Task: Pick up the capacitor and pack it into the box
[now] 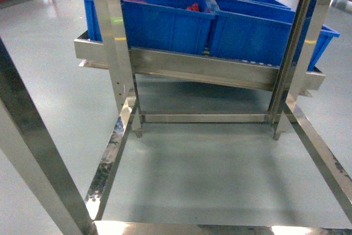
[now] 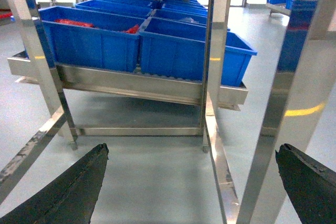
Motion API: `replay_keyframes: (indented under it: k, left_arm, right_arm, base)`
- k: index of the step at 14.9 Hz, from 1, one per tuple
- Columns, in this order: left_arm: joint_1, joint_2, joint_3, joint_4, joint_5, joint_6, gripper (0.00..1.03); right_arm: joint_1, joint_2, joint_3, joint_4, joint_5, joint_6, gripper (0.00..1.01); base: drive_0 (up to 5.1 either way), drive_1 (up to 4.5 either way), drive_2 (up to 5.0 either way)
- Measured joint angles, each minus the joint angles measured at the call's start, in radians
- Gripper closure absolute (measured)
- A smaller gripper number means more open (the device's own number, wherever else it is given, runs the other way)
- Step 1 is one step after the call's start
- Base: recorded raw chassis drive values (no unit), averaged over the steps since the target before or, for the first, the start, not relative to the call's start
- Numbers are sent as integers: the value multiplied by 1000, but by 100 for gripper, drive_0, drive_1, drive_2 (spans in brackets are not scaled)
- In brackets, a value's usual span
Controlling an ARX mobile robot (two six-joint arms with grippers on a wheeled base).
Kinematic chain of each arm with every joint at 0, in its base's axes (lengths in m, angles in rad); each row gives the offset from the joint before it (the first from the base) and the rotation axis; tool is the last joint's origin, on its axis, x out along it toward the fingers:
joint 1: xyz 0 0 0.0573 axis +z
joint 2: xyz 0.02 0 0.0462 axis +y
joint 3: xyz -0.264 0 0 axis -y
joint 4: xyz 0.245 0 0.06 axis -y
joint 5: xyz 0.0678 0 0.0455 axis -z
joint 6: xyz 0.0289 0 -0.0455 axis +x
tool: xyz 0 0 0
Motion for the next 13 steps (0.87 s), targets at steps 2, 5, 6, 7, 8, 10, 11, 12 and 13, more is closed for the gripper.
replay_keyframes:
  k: [2,5,6,7,8,10,11,12,13]
  left_arm:
    - [0,0,0,0,-1,0,59]
    - [0,0,0,0,-1,0,59]
    - [0,0,0,1,-1,0,59]
    - [0,0,0,1,0,0,59]
    - [0,0,0,1,-1,0,59]
    - [0,0,0,-1,-3,0,59]
    - [0,0,0,1,-2,0,59]
    - [0,0,0,4,-1,0,59]
    - [0,0,0,2,-2,0,59]
  right_arm:
    - [0,0,0,0,0,0,3]
    - [0,0,0,-3,0,0,3]
    - [0,0,0,-4,0,0,3]
    - [0,0,0,-4,0,0,3]
    - [0,0,0,-4,-1,0,3]
    - [0,0,0,-3,0,0,3]
    - [0,0,0,-1,0,0,3]
    - [0,0,0,-6,0,0,3]
    - [0,0,0,-2,0,0,3]
  base:
    - [-477,259,259]
    - [-483,253,253]
    - [-483,253,253]
    - [-483,253,253]
    - [-483,253,253]
    - [-488,248,248]
    - [-491,246,246]
    - [-487,250,250]
    - [-482,255,255]
